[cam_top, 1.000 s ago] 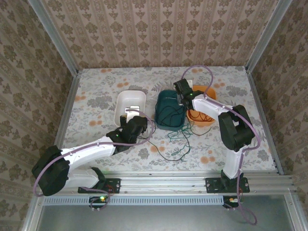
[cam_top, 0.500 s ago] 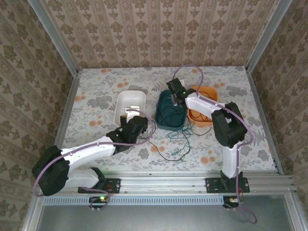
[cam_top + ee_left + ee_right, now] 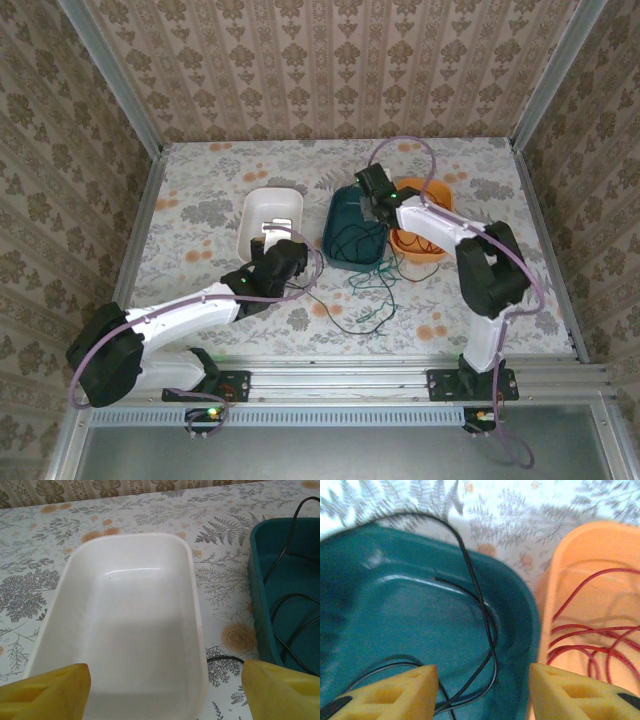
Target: Untangle the cables
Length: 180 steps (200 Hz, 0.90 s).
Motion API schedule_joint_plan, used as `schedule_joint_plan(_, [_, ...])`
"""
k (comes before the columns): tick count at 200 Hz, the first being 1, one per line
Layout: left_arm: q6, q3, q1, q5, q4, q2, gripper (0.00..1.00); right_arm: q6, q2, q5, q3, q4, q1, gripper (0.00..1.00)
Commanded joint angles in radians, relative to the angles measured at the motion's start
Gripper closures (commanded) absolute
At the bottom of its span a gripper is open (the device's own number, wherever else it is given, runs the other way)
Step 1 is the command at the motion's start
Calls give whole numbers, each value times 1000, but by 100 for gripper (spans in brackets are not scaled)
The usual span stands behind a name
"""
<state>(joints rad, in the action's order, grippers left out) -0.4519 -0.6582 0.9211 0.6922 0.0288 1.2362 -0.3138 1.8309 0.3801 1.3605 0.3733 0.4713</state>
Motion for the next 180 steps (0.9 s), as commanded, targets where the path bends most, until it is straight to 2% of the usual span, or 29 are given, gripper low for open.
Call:
schedule_joint_plan(1, [20,-31,-4,9,-17,2,20,-34,-116,5,-38,-43,-2,47])
schedule_joint_plan(24, [31,-34,0,-5,-29,3,20,-56,-202,-4,-101,-66,-2,47])
schedule_joint_plan(55, [49,-40,1,-72,-71,1,20,-44,-255,-124,-154,-91,-2,47])
schedule_joint_plan(84, [60,-68,18,-171,-225,-29,20,-56,-288,-150,-182,-64,21,47])
schedule_joint_plan(121, [11,-34,87,-362,-438,-132,20,-53,-367,-140,-283,-63,25,47])
schedule_joint_plan(157, [-46,43,84,-622,-396,-199,14,-67,-413,-129,-360,-62,24,47])
schedule_joint_plan(180, [-55,63,45,-769,-328,-181,12,-81,-432,-126,-389,-68,24,47])
